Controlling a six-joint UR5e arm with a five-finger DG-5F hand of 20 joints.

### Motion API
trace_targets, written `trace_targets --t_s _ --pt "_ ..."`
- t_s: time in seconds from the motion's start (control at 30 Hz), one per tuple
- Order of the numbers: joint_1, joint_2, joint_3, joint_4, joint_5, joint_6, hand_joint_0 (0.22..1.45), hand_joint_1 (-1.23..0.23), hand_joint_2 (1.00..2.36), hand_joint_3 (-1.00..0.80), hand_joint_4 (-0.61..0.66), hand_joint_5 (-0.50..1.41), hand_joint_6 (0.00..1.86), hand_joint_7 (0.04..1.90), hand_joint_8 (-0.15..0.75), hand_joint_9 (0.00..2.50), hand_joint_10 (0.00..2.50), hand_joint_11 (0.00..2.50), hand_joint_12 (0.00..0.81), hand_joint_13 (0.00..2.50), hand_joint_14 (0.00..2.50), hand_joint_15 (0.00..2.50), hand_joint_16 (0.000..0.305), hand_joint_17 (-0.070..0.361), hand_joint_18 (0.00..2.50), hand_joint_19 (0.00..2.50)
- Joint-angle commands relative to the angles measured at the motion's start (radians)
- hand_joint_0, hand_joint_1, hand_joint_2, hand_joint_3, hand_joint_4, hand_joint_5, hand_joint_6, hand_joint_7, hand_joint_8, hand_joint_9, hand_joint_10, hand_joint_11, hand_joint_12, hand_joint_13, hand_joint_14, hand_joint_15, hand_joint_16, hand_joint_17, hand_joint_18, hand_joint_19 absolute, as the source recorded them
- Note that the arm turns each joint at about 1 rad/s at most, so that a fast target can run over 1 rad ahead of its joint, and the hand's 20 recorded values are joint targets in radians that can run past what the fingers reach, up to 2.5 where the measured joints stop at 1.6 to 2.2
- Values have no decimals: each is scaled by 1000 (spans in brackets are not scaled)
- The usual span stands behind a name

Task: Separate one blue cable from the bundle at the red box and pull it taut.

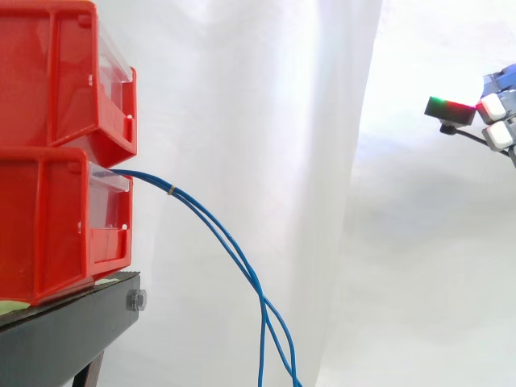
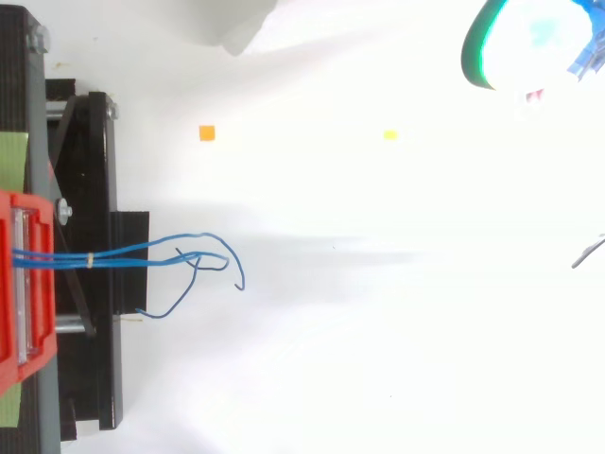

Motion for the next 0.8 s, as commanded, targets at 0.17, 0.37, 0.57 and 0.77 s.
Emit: trace_targets --t_s 0.17,0.37,0.57,0.77 --pt "0 -1 0 0 -1 -11 496 -778 1000 -500 196 -235 502 758 303 588 10 464 405 547 11 321 55 124 530 483" --pt "6 -1 2 5 11 -112 496 -763 1000 -500 200 -233 502 758 308 598 10 465 406 551 11 323 55 125 533 491" --pt "29 -42 2 68 63 -248 478 -723 1000 -500 206 -236 502 756 315 582 12 464 419 552 12 326 58 131 540 495" --pt "43 -60 3 173 84 -285 475 -722 1000 -500 216 -235 502 760 323 580 10 468 423 551 12 327 59 132 544 497"
